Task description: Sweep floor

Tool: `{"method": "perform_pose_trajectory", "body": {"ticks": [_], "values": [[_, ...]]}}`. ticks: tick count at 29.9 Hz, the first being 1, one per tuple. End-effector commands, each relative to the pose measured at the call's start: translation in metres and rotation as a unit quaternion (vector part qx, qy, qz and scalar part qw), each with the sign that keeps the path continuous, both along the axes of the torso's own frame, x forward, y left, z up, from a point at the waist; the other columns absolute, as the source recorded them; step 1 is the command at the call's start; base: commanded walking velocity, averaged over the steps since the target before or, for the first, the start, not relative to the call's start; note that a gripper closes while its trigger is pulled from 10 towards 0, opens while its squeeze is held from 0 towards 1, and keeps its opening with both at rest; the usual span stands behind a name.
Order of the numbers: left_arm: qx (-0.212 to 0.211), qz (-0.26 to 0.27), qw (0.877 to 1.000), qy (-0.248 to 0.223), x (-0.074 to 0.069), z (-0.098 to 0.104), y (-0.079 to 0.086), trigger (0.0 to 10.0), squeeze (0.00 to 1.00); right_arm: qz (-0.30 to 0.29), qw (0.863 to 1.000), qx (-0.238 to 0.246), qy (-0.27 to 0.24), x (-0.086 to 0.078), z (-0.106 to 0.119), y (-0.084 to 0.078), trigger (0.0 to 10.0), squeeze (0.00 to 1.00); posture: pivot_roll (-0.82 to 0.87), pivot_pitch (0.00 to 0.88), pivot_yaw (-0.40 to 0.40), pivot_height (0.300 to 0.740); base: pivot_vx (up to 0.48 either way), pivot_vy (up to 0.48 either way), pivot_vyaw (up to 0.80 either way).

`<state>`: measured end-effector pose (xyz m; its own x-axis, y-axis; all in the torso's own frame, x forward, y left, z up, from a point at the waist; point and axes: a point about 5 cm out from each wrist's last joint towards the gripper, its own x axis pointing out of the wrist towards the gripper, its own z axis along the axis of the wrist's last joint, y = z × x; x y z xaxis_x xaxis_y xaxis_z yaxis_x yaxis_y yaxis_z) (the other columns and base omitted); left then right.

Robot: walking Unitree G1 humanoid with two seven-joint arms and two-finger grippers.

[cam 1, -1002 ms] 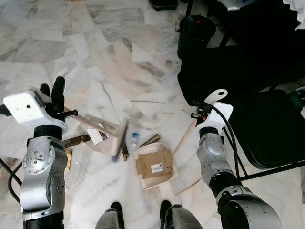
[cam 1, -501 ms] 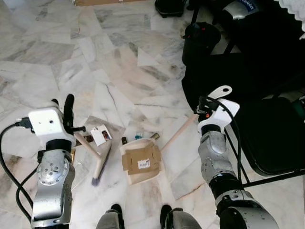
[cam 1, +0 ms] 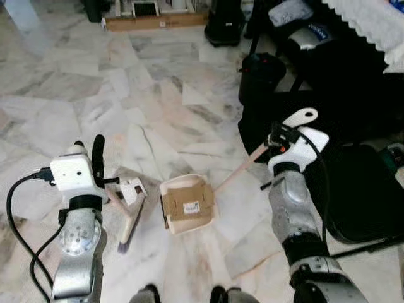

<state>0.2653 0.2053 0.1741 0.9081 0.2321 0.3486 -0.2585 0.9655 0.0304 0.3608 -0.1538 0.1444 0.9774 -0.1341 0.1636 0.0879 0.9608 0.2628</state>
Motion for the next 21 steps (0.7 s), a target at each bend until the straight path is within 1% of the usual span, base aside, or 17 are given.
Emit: {"method": "perform_pose_trajectory", "body": {"ticks": [1, 6, 10, 13, 15, 17, 21], "values": [[0.006, 0.024, 1.0, -0.013, -0.0032, 0.0015, 0.0078, 10.0, 0.0, 0.013, 1.0, 0.006, -0.027, -0.0001, 0.0121, 0.0049, 10.0, 0.0, 0.06, 0.083, -0.054, 0.74, 0.0, 0.0, 0.79], [0.002, 0.029, 0.999, -0.015, -0.0034, 0.0004, 0.0097, 10.0, 0.0, 0.014, 1.0, 0.006, -0.027, -0.0024, 0.0116, 0.0058, 10.0, 0.0, 0.05, 0.063, -0.053, 0.74, 0.0, 0.0, 0.79], [0.001, 0.007, 1.0, -0.014, 0.0006, -0.0007, 0.0025, 10.0, 0.0, 0.017, 1.0, 0.006, -0.026, -0.0035, 0.0115, 0.0032, 10.0, 0.0, 0.05, 0.053, -0.052, 0.74, 0.0, 0.0, 0.79], [0.001, -0.002, 1.0, -0.013, 0.0019, -0.0009, 0.0006, 10.0, 0.0, 0.018, 0.999, 0.002, -0.027, -0.0033, 0.012, 0.0031, 10.0, 0.0, 0.05, 0.054, -0.047, 0.74, 0.0, 0.0, 0.79], [0.003, -0.002, 1.0, -0.013, 0.0022, -0.0007, 0.0009, 10.0, 0.0, 0.018, 0.999, 0.001, -0.027, -0.0033, 0.0121, 0.0034, 10.0, 0.0, 0.06, 0.057, -0.04, 0.74, 0.0, 0.0, 0.79], [0.009, -0.004, 1.0, -0.009, 0.0021, -0.0004, 0.0036, 10.0, 0.0, 0.03, 0.999, -0.001, -0.027, -0.0037, 0.0111, 0.009, 10.0, 0.0, 0.07, 0.064, -0.031, 0.74, 0.0, 0.0, 0.79], [0.01, 0.005, 1.0, -0.006, 0.0012, -0.0011, 0.0085, 10.0, 0.0, 0.032, 0.999, -0.001, -0.028, -0.0053, 0.0109, 0.0128, 10.0, 0.0, 0.06, 0.071, -0.028, 0.74, 0.0, 0.0, 0.79]]}}
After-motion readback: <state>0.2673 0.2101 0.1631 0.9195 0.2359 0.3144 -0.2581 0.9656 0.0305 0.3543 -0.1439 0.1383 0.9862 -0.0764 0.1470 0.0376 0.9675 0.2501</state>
